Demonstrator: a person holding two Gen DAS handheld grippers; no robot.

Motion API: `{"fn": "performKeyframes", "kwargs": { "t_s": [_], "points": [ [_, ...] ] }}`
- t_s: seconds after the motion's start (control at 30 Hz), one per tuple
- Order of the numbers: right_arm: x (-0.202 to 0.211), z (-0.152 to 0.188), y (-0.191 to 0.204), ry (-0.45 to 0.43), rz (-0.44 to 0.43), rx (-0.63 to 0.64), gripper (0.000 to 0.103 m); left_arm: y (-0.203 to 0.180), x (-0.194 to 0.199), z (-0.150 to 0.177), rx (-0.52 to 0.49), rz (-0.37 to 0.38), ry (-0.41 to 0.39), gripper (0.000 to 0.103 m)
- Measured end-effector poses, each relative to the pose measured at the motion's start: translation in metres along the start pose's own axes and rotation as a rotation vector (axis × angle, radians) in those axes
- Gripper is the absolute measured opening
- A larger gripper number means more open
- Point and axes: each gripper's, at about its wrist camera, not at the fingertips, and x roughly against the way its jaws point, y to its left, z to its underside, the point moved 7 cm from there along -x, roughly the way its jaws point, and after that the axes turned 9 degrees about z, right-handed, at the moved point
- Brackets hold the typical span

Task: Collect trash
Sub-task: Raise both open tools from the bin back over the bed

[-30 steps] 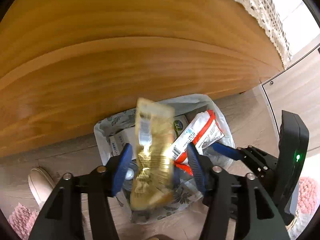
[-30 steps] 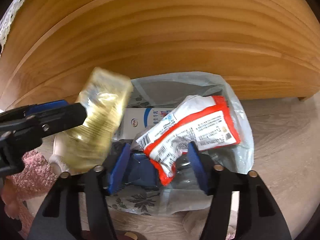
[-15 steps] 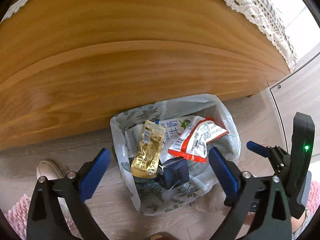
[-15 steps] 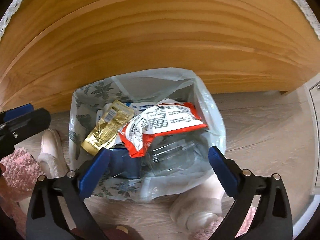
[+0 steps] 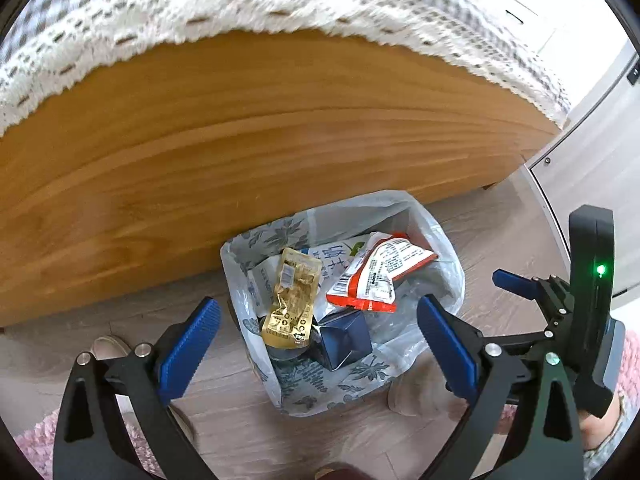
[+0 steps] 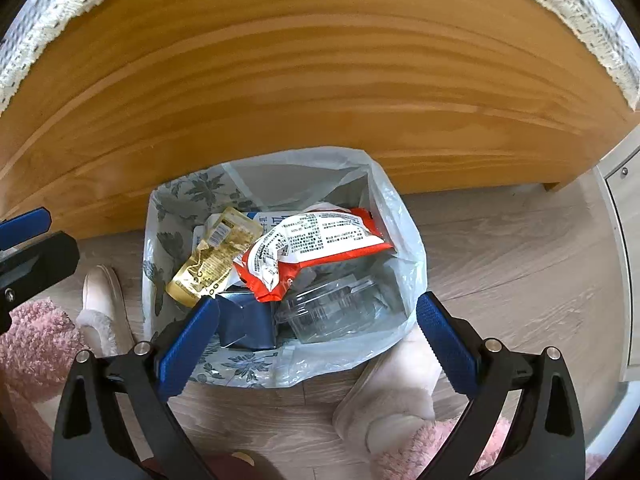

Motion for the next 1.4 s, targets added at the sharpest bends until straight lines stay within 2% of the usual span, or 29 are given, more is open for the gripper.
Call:
{"fn": "performKeyframes", "kwargs": {
  "t_s": [0.57, 0.9, 1.03, 1.23, 1.3, 1.4],
  "points": [
    [0.064, -0.026, -0.013, -0.166, 0.019, -0.015, 0.095, -0.024, 0.056, -0.018, -0.053, 0.014, -0.125, 0.095],
    [0.168, -0.055, -0.035, -0.387, 0.04, -0.056, 0.095, -0.047, 0.147, -0.045, -0.069, 0.017, -0.289, 0.096],
    [0.202, -0.067, -0.037, -0.453, 0.048, -0.063, 0.095, -0.054, 0.18, -0.057, -0.088, -0.015, -0.329, 0.096],
    [0.226, -0.109, -0.038, -0.526, 0.029, -0.096, 0.095, -0.053, 0.202, -0.099, -0.14, -0.026, -0.348, 0.096],
    [0.229, -0.131, -0.038, -0.547, 0.023, -0.108, 0.095, -0.044, 0.202, -0.121, -0.18, -0.039, -0.368, 0.096],
    [0.225, -0.183, -0.033, -0.59, 0.027, -0.117, 0.095, -0.023, 0.197, -0.16, -0.207, -0.048, -0.391, 0.096]
  ]
}}
